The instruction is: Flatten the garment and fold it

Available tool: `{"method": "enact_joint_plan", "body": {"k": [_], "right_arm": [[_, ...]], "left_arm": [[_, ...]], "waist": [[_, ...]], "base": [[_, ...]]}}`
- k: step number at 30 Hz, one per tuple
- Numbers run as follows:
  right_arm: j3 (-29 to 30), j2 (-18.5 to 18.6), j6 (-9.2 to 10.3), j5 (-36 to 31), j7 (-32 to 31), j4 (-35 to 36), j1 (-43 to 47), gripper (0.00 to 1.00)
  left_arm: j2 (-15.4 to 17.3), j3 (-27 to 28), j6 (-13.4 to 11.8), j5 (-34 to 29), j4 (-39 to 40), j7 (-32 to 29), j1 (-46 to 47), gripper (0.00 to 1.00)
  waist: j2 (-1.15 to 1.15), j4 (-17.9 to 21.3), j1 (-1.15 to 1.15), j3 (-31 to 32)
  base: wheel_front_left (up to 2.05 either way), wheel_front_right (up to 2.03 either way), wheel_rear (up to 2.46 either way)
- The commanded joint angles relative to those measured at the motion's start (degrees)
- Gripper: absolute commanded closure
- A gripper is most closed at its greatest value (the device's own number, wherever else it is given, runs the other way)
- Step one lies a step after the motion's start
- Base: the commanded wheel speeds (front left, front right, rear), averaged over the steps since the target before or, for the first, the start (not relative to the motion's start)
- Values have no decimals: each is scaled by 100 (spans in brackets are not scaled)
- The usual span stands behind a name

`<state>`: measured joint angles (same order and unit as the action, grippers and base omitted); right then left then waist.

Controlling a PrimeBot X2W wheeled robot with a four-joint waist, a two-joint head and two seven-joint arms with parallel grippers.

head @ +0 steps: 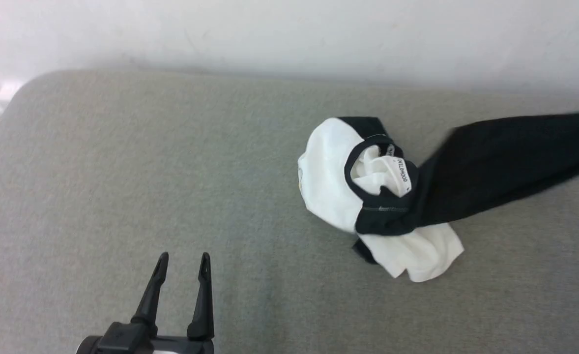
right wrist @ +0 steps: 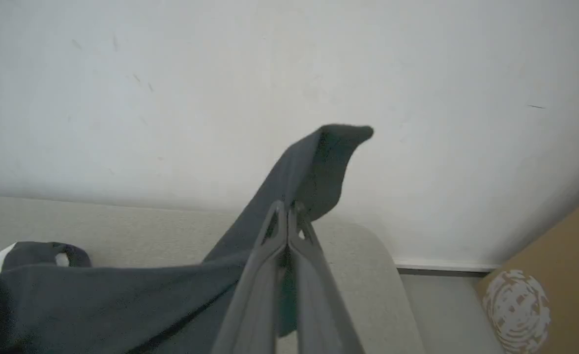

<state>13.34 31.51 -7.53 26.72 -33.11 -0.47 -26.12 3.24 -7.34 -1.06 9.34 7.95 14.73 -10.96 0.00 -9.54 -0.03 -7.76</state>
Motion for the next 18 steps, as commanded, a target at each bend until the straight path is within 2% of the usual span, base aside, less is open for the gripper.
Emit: {"method": "enact_joint_plan", "body": {"k": [1,4,8,12,14,17,18], "right_arm": [[618,73,4,-90,1,83,606,100],[1592,-114,4,-253,118,176,1671,100],[2275,-892,4,-358,443,120,2883,100],[2185,-1741,4,-525,632,100,3469,100],[2039,-1954,4,-588,740,5,3551,100],[1826,-2056,4,-679,880,-195,3501,100],[1754,-2026,4,-744,941,-246,3454,73]], "left_arm": [[10,43,36,-92,76,27,-91,0],[12,51,62,-147,119,27,-174,0],[35,64,98,-186,110,27,-218,0],[74,50,147,-198,56,27,-220,0],[97,38,166,-197,18,27,-213,0],[144,32,200,-173,-41,7,-189,0],[161,33,211,-163,-59,-5,-179,0]], "waist": [[0,642,3,684],[0,648,3,602],[0,626,3,504],[0,581,3,529],[0,557,3,572],[0,516,3,647],[0,502,3,672]], "base": [[0,0,0],[0,0,0],[0,0,0],[0,0,0],[0,0,0],[0,0,0],[0,0,0]]}}
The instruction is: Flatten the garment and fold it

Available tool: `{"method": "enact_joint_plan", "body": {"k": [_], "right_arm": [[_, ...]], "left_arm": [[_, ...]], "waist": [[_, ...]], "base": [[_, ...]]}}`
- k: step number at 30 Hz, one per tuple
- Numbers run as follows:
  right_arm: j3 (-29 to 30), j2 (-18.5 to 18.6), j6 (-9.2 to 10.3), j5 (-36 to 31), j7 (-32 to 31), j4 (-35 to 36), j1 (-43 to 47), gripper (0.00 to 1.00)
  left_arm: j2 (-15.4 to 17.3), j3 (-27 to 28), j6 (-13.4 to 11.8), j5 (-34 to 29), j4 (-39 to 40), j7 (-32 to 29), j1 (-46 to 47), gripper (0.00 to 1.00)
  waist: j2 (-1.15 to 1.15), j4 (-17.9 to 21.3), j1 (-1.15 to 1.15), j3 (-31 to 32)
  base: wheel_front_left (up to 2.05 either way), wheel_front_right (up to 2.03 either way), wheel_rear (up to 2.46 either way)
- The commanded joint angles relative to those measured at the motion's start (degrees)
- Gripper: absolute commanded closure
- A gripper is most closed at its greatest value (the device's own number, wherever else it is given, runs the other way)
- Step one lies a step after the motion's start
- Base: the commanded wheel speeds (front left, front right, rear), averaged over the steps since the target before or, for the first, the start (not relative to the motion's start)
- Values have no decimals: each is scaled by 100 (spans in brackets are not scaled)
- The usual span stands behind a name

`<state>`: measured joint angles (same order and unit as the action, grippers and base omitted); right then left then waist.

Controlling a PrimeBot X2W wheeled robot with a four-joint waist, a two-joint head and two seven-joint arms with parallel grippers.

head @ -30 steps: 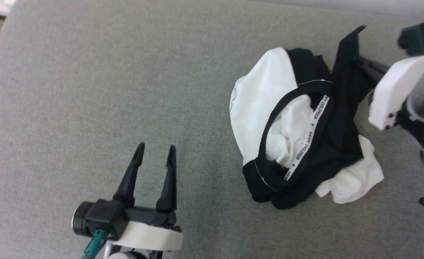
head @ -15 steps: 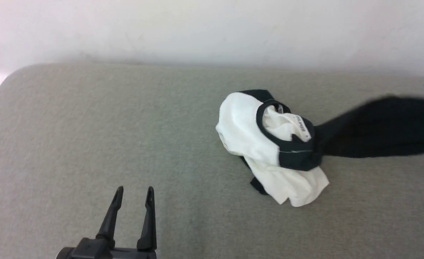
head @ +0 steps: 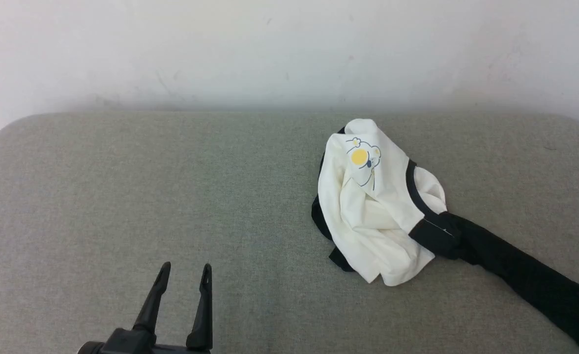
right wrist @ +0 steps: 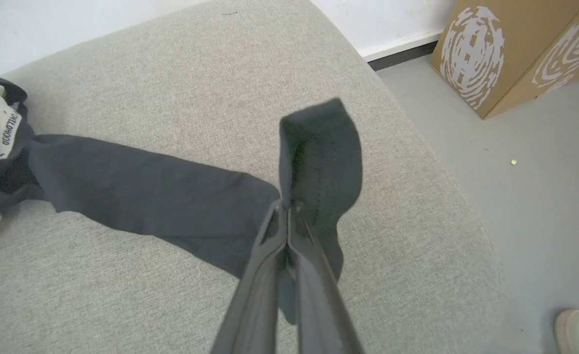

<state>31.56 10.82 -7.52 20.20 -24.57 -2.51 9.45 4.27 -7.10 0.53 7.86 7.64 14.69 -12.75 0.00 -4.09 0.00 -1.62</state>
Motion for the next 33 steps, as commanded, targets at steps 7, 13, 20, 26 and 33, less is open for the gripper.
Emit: {"method": "enact_joint_plan", "body": {"k": [7,13,20,26,33], "right_arm": [[-768,446,3,-183,216,149,-623,0],[-1898,741,3,298,-334,916,-1228,0],[-3256,1178,3,678,-1079,848,-1733,0],[-3767,1401,3,638,-934,221,-2033,0],[-4139,1503,3,797,-1134,-513,-2162,93]], "left_arm": [[83,14,34,29,-45,-12,-16,0],[38,-84,3,55,-29,4,92,0],[-15,-196,-15,86,-75,22,331,0],[-55,-269,-21,121,-131,28,517,0],[-88,-284,-6,154,-130,29,648,0]], "waist": [[0,-66,0,92],[0,-160,0,-131],[0,-510,0,-578],[0,-935,0,-906],[0,-1206,0,-1119]], "base": [[0,0,0],[0,0,0],[0,0,0],[0,0,0],[0,0,0]]}}
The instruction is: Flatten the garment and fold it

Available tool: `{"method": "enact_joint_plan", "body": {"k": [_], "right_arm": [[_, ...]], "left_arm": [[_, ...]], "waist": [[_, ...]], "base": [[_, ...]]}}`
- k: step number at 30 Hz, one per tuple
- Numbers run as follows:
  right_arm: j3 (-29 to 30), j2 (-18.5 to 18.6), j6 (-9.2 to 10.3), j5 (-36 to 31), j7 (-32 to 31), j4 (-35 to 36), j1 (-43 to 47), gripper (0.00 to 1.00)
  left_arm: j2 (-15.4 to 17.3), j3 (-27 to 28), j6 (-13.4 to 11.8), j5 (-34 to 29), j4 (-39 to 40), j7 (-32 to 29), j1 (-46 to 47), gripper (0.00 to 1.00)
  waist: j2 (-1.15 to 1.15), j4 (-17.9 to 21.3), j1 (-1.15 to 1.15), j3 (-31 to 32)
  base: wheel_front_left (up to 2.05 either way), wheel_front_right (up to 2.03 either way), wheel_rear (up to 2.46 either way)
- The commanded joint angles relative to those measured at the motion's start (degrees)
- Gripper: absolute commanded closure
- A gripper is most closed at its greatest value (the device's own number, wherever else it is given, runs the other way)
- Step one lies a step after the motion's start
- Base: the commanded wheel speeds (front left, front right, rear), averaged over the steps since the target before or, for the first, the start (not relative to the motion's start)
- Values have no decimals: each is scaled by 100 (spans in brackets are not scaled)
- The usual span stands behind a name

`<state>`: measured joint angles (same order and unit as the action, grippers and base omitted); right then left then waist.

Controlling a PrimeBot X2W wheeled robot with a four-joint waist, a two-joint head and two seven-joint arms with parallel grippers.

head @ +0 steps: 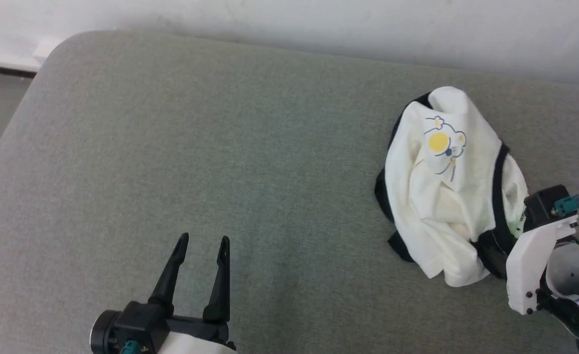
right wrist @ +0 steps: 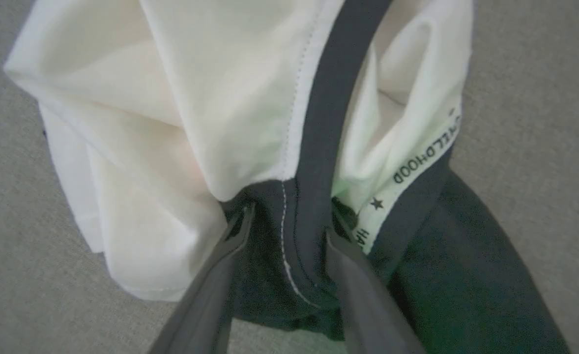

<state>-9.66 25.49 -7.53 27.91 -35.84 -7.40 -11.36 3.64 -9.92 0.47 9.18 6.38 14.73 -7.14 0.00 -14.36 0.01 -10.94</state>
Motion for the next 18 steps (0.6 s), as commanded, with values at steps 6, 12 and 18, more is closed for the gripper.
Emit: {"method": "enact_joint_plan", "body": {"k": [6,12,18], "right_arm": [[-74,64,4,73,246,68,-379,100],[623,87,4,167,489,552,-664,100],[2209,197,4,48,358,884,202,100]], "left_arm": [[-42,42,-24,9,-13,26,102,0],[-50,86,5,-9,-64,27,66,0],[-57,81,34,-4,-113,27,-44,0]], "waist": [[0,44,-1,-102],[0,515,-1,232],[0,797,-1,477]], "base": [[0,0,0],[0,0,0],[0,0,0]]}}
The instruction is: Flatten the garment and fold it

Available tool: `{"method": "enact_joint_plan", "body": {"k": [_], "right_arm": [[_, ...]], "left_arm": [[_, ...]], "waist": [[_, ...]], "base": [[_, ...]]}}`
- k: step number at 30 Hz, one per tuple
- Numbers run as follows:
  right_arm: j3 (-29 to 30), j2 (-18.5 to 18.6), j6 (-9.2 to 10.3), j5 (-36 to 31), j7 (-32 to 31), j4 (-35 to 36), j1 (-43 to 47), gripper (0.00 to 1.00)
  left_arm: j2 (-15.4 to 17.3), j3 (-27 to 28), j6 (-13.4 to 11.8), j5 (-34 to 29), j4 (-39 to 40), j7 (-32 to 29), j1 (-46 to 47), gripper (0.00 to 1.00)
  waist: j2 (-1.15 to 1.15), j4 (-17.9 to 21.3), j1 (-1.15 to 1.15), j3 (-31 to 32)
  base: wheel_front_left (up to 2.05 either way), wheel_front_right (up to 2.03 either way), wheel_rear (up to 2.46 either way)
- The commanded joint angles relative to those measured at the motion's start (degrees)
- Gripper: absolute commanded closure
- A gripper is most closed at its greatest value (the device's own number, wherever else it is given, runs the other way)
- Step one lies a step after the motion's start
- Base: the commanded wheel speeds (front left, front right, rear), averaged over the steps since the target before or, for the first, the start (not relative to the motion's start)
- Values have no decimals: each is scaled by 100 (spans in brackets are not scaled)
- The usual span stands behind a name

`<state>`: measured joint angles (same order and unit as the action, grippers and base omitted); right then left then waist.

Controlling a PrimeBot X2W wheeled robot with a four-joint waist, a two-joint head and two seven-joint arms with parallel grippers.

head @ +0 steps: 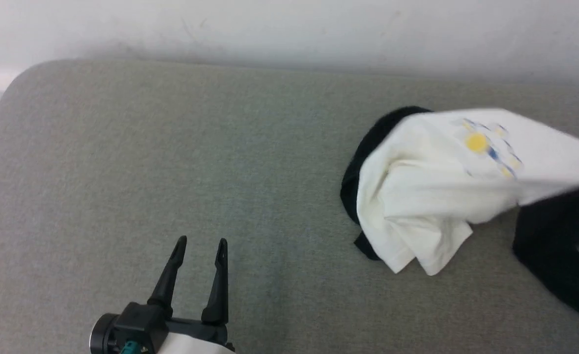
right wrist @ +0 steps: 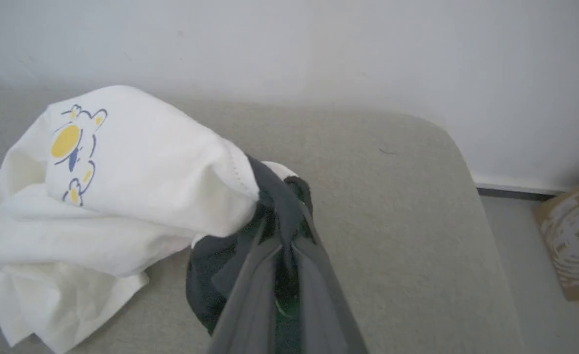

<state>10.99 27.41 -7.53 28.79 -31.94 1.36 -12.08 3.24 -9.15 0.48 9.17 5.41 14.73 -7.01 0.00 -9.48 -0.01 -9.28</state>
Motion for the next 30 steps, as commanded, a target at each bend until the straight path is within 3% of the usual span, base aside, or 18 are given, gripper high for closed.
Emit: {"method": "enact_joint_plan", "body": {"k": [1,6,10,12,20,22,23,30], "right_arm": [[412,-8,4,-107,-69,45,560,100],[1255,-362,4,-464,-41,70,1851,100],[1136,-716,4,-602,180,-197,2183,97],[978,-791,4,-651,380,-296,2107,0],[86,-352,4,-429,749,302,1158,0],[-213,-252,4,-310,564,648,883,0],[-773,-187,4,-210,189,931,506,0],[-2110,-117,4,-11,-568,469,-191,0]], "left_arm": [[-18,-4,36,-6,-16,27,-75,0],[0,28,66,-27,-16,27,-167,0],[49,37,104,-67,-41,27,-181,0],[71,55,105,-77,-44,27,-182,0],[76,14,100,-75,-70,27,-225,0],[67,-16,99,-59,-78,27,-241,0],[55,-48,95,-38,-75,27,-241,0],[27,-104,107,8,-62,27,-108,0]], "waist": [[0,318,1,325],[0,299,1,346],[0,214,1,353],[0,172,1,377],[0,-82,1,538],[0,-164,1,564],[0,-295,1,537],[0,-656,1,217]], "base": [[0,0,0],[0,0,0],[0,0,0],[0,0,0],[0,0,0],[0,0,0],[0,0,0],[0,0,0]]}}
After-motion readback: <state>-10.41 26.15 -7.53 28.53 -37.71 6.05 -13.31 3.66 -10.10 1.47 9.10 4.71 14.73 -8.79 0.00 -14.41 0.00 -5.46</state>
